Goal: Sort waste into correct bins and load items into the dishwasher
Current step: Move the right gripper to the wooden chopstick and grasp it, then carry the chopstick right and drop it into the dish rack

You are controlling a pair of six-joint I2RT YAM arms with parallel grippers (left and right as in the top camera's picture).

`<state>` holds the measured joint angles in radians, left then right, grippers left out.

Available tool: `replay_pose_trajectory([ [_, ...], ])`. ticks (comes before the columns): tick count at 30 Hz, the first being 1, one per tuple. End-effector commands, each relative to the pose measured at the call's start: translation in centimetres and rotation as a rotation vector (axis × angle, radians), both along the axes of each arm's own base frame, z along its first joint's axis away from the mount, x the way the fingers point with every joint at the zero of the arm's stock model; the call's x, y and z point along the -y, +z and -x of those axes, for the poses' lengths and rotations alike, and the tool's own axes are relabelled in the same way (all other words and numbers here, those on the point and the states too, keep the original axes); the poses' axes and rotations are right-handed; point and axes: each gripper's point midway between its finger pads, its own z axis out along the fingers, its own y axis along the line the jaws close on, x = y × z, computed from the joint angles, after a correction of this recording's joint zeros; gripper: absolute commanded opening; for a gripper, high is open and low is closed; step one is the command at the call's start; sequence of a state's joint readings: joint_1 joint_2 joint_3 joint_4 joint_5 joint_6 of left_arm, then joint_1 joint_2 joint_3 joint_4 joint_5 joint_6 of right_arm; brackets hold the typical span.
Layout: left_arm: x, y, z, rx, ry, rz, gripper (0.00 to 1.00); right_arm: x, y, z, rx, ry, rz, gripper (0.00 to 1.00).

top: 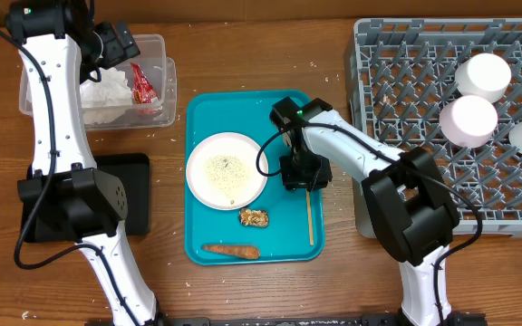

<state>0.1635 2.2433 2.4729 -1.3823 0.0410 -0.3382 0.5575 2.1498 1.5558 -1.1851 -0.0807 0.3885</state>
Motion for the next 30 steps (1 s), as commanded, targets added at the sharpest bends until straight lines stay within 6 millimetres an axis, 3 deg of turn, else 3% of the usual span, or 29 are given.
replay_pose_trajectory([
  [1,0.3,-0.6,-0.2,-0.011,-0.001,0.005,1.00,0.4,-0.4,-0.2,0.006,0.000,0.015,0.29],
  [5,0.3,-0.6,-0.2,-0.011,-0.002,0.005,1.00,0.2,-0.2,-0.2,0.007,-0.011,0.009,0.06],
  [10,0.3,-0.6,-0.2,-0.011,-0.002,0.005,1.00,-0.1,1.3,-1.1,0.016,-0.020,-0.003,0.04],
  [15,0.4,-0.6,-0.2,-0.011,-0.003,0.005,1.00,1.1,5.9,-4.8,0.111,-0.072,-0.011,0.04],
  [18,0.4,-0.6,-0.2,-0.011,-0.003,0.005,1.00,3.8,9.7,-7.5,0.209,-0.127,0.021,0.04],
  [22,0.4,-0.6,-0.2,-0.011,-0.002,0.005,1.00,9.4,15.3,-11.4,0.364,-0.234,0.056,0.04],
  [25,0.3,-0.6,-0.2,-0.011,-0.002,0.005,1.00,13.5,18.7,-14.4,0.481,-0.208,-0.004,0.04],
  [30,0.3,-0.6,-0.2,-0.011,-0.001,0.005,1.00,16.5,19.8,-16.9,0.563,-0.060,-0.141,0.04],
])
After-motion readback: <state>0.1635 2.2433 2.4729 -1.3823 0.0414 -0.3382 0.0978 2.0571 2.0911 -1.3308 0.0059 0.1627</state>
